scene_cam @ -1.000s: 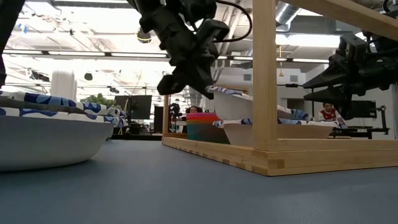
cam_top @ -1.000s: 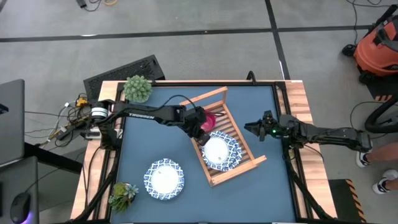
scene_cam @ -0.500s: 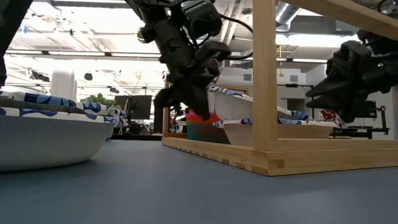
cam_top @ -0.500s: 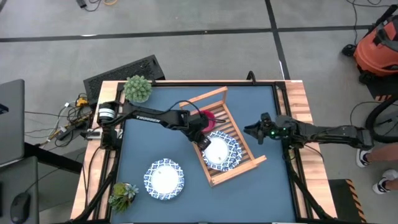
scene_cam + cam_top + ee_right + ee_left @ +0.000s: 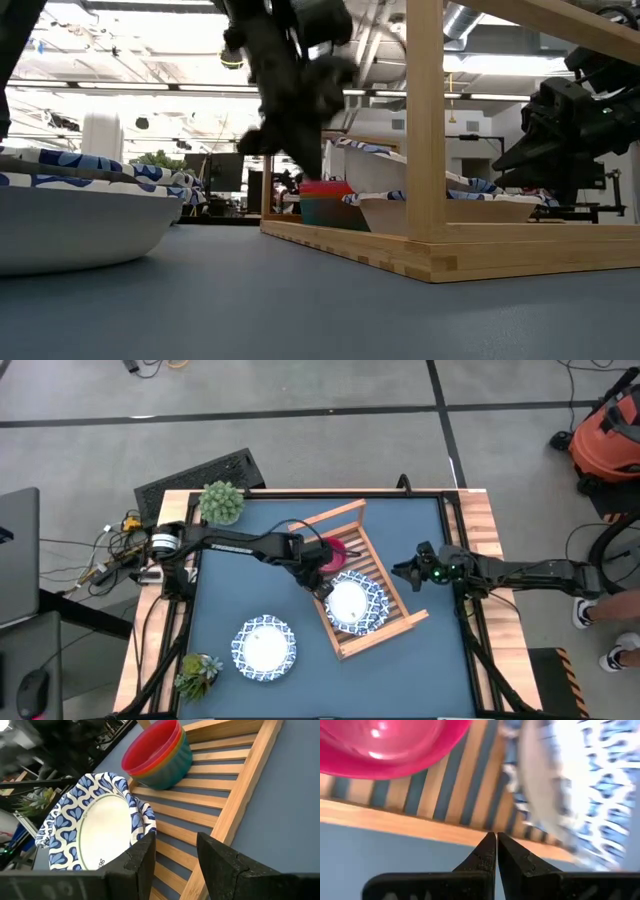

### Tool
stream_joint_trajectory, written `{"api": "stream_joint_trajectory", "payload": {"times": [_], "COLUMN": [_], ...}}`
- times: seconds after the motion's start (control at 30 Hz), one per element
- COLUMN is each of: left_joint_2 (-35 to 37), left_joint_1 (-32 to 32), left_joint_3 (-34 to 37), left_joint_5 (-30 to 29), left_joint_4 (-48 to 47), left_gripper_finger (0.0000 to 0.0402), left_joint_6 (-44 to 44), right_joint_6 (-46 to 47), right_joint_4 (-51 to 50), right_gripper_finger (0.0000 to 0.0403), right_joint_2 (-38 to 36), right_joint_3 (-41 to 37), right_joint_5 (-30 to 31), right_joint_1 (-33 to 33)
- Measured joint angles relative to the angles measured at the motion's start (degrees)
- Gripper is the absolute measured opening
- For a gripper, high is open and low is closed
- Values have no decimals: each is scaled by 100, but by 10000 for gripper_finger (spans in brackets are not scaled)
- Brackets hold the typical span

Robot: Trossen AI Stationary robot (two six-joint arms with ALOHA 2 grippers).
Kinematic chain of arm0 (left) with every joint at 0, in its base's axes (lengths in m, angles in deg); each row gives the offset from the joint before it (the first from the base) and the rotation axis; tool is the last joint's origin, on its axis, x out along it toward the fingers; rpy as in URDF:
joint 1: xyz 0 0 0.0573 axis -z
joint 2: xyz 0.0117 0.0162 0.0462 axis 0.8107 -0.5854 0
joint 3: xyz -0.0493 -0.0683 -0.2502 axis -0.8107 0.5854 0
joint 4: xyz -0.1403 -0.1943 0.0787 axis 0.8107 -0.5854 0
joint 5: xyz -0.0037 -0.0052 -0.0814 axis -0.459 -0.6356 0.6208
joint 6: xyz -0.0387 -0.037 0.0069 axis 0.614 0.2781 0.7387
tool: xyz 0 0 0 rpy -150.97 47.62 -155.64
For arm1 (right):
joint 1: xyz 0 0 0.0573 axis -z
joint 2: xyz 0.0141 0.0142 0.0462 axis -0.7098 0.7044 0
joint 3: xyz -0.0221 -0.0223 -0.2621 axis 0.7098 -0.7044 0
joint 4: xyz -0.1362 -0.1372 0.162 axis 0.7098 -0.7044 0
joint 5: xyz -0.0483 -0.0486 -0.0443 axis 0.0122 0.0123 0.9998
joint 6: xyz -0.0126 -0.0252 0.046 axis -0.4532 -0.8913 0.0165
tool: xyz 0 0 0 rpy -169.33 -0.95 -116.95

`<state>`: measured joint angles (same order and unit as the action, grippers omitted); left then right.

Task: Place and stack bowls onto a shelf
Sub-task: Stack the white blue bowl on top of the white blue bowl on the shelf

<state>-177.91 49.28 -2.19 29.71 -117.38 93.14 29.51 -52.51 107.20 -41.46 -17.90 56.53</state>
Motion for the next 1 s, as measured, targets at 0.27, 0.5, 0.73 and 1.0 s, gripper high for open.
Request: {"api": "stream_joint_trajectory", "payload": {"times": [0.27,0.5,0.73,1.0], "left_joint_2": [863,1272,1280,1280], "left_joint_1": [-7,199,338,401], "left_joint_3": [-327,355,1835,2967], "left_joint_5": [-428,-8,-8,-464], "left_joint_4": [-487,1505,4476,5690], "left_gripper_finger": [0,0,0,0], "left_joint_6": [-378,-756,-167,507], "right_joint_6": [3,-1,-25,-40], "right_joint_4": [6,3,-4,-23], "right_gripper_finger": [171,171,171,171], "right_joint_2": [-9,-4,-6,-6], "right_joint_3": [9,11,12,18], "right_joint_5": [0,0,0,0], "right_joint_1": [-2,-2,-2,-2]}}
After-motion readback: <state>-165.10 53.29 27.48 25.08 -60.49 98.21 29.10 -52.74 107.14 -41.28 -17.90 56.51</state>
